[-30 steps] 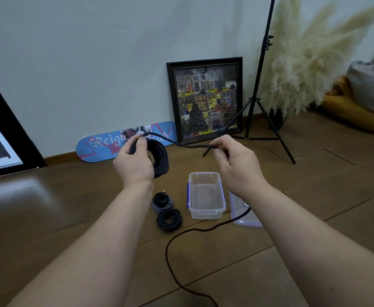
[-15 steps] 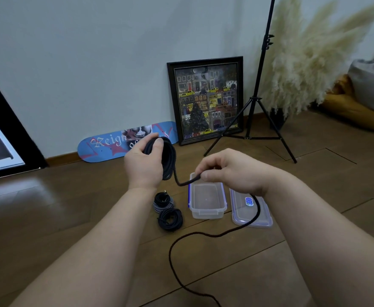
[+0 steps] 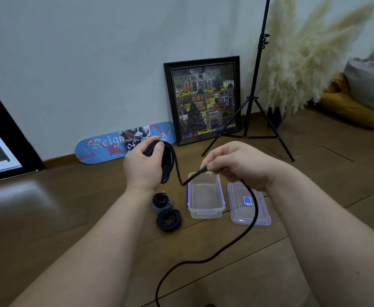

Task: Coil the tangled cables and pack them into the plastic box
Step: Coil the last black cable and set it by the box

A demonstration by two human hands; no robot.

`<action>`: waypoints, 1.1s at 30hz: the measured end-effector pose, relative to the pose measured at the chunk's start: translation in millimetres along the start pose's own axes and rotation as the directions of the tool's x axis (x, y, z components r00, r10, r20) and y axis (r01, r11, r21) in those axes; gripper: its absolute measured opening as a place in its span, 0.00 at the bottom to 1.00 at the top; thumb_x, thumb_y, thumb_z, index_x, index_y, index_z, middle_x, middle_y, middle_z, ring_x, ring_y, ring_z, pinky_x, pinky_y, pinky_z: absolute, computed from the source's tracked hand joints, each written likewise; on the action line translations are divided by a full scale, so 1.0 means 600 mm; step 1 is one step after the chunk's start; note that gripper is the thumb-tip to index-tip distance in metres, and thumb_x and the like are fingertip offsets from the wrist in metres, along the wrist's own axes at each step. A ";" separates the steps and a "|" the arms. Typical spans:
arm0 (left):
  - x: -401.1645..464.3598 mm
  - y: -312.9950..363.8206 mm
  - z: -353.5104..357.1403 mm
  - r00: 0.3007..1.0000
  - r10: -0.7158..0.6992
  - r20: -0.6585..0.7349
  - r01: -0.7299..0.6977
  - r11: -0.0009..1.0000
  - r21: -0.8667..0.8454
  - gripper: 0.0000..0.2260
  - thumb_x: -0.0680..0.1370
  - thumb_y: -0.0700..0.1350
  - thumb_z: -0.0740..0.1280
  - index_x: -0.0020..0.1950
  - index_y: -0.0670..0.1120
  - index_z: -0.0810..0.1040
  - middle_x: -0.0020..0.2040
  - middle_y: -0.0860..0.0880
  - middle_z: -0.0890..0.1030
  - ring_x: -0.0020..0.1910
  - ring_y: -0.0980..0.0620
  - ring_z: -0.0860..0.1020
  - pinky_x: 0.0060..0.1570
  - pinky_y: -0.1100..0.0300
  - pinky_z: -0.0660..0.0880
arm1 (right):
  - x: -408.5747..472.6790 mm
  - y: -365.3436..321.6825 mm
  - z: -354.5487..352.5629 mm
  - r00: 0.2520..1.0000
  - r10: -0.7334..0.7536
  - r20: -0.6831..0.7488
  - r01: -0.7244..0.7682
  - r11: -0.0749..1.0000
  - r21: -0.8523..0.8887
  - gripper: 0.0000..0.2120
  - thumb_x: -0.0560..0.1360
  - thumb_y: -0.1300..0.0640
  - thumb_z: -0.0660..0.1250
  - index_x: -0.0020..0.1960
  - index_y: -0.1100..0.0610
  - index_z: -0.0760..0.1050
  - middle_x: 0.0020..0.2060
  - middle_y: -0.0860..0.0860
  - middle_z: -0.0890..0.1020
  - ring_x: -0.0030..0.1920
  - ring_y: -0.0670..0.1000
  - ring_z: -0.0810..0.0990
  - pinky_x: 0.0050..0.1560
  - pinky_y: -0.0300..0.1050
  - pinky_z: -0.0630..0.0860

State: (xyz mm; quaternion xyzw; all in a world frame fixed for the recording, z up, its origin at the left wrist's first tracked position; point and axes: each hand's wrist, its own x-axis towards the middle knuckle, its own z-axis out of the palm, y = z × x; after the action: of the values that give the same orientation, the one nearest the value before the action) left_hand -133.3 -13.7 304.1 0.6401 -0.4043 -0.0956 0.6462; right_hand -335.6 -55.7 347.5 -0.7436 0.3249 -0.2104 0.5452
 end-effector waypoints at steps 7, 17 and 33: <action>-0.018 0.007 0.025 0.993 -0.006 0.121 0.017 0.995 -0.094 0.07 0.78 0.43 0.69 0.47 0.55 0.82 0.45 0.59 0.81 0.46 0.63 0.79 0.53 0.64 0.76 | 0.019 0.006 0.027 0.998 -0.022 0.067 0.000 0.953 0.302 0.12 0.78 0.69 0.59 0.42 0.60 0.78 0.25 0.47 0.71 0.27 0.44 0.61 0.30 0.39 0.51; -0.047 0.024 0.057 0.936 -0.172 0.307 0.287 0.878 -0.383 0.10 0.82 0.42 0.62 0.48 0.49 0.83 0.33 0.51 0.78 0.30 0.57 0.73 0.29 0.67 0.69 | 0.054 0.029 0.057 0.968 0.013 -0.251 0.103 0.891 0.442 0.10 0.79 0.67 0.60 0.44 0.58 0.78 0.31 0.51 0.71 0.29 0.46 0.61 0.27 0.36 0.55; -0.031 0.034 0.036 0.873 -0.324 0.363 0.472 0.749 -0.466 0.10 0.82 0.49 0.62 0.48 0.49 0.82 0.24 0.53 0.62 0.23 0.56 0.58 0.29 0.61 0.59 | 0.031 0.044 0.023 0.738 -0.401 -0.543 0.258 0.911 -0.323 0.10 0.76 0.66 0.66 0.45 0.51 0.78 0.43 0.44 0.76 0.39 0.40 0.76 0.45 0.38 0.75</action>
State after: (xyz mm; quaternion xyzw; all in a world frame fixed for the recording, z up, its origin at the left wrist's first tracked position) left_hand -167.6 -14.7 311.8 0.4850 -0.2942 -0.4250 0.7054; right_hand -319.8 -64.7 317.4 -0.7415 0.3640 -0.4892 0.2798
